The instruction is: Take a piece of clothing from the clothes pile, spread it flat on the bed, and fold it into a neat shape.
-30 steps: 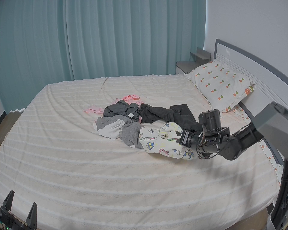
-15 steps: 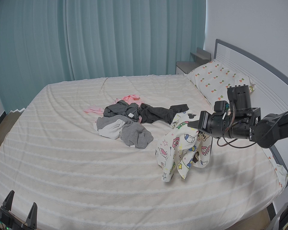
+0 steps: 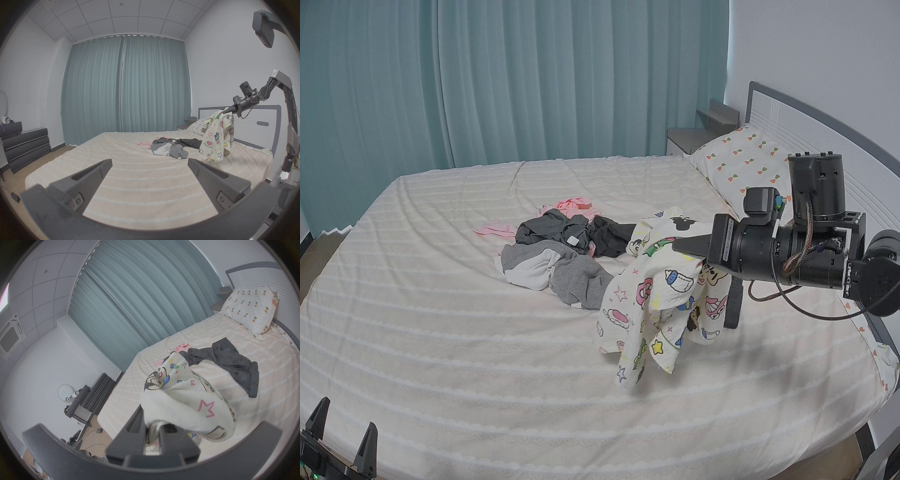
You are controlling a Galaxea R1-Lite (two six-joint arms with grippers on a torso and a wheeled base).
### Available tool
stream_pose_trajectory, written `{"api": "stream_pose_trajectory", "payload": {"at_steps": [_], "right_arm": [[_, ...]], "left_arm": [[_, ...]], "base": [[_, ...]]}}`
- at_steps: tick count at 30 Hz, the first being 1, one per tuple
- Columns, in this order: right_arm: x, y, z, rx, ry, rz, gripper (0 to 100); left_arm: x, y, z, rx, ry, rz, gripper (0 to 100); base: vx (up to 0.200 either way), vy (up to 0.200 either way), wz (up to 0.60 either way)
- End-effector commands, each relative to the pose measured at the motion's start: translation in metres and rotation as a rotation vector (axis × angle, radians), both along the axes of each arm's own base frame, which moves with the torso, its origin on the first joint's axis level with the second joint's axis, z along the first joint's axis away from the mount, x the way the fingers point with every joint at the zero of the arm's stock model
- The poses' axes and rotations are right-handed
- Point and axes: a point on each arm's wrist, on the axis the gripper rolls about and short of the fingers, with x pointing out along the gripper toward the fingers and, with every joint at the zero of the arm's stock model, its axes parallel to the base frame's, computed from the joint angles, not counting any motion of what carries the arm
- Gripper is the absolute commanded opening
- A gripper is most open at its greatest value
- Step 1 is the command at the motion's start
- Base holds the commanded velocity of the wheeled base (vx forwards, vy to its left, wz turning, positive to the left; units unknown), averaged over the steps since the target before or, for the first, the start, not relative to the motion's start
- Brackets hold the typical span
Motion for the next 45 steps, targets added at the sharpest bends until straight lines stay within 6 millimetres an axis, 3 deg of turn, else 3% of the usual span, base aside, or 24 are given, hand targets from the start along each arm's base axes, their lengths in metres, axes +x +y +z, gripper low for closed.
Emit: {"api": "stream_pose_trajectory", "payload": {"at_steps": [1, 12, 13, 15, 17, 19, 22, 30, 35, 40, 45], "right_arm": [[-0.003, 0.008, -0.007, -0.011, 0.02, 0.024, 0], [-0.02, 0.026, -0.011, -0.019, 0.03, 0.096, 0], [-0.022, 0.031, -0.009, -0.017, 0.018, 0.098, 0], [-0.025, 0.037, -0.006, -0.016, 0.001, 0.097, 0], [-0.027, 0.045, -0.003, -0.011, -0.01, 0.108, 0], [-0.029, 0.052, 0.0, -0.003, -0.02, 0.122, 0], [-0.028, 0.062, 0.005, 0.011, -0.034, 0.136, 0], [-0.025, 0.075, 0.015, 0.095, -0.001, 0.104, 0], [-0.035, 0.087, 0.017, 0.126, 0.023, 0.134, 0], [-0.025, 0.097, 0.015, 0.128, 0.018, 0.116, 0], [-0.018, 0.104, 0.003, 0.101, 0.027, 0.061, 0]], "left_arm": [[0.0, 0.0, -0.005, -0.002, 0.005, 0.001, 100], [0.002, 0.0, -0.003, 0.052, 0.015, -0.018, 100], [0.0, 0.0, 0.019, 0.025, -0.04, -0.029, 100], [-0.002, 0.0, 0.088, -0.111, -0.169, -0.079, 100], [0.008, -0.002, 0.132, -0.217, -0.183, -0.177, 100], [0.021, -0.005, 0.144, -0.221, -0.124, -0.278, 100], [0.052, -0.009, 0.133, -0.269, 0.084, -0.384, 100], [0.09, -0.031, 0.108, -0.233, 0.393, -0.77, 100], [0.134, -0.054, 0.088, -0.197, 0.586, -0.746, 100], [0.153, -0.066, 0.07, -0.186, 0.658, -0.758, 100], [0.191, -0.081, 0.048, -0.159, 0.676, -0.675, 100]], "base": [[0.0, 0.0, 0.0], [0.0, 0.0, 0.0], [0.0, 0.0, 0.0], [0.0, 0.0, 0.0], [0.0, 0.0, 0.0], [0.0, 0.0, 0.0], [0.0, 0.0, 0.0], [0.0, 0.0, 0.0], [0.0, 0.0, 0.0], [0.0, 0.0, 0.0], [0.0, 0.0, 0.0]]}}
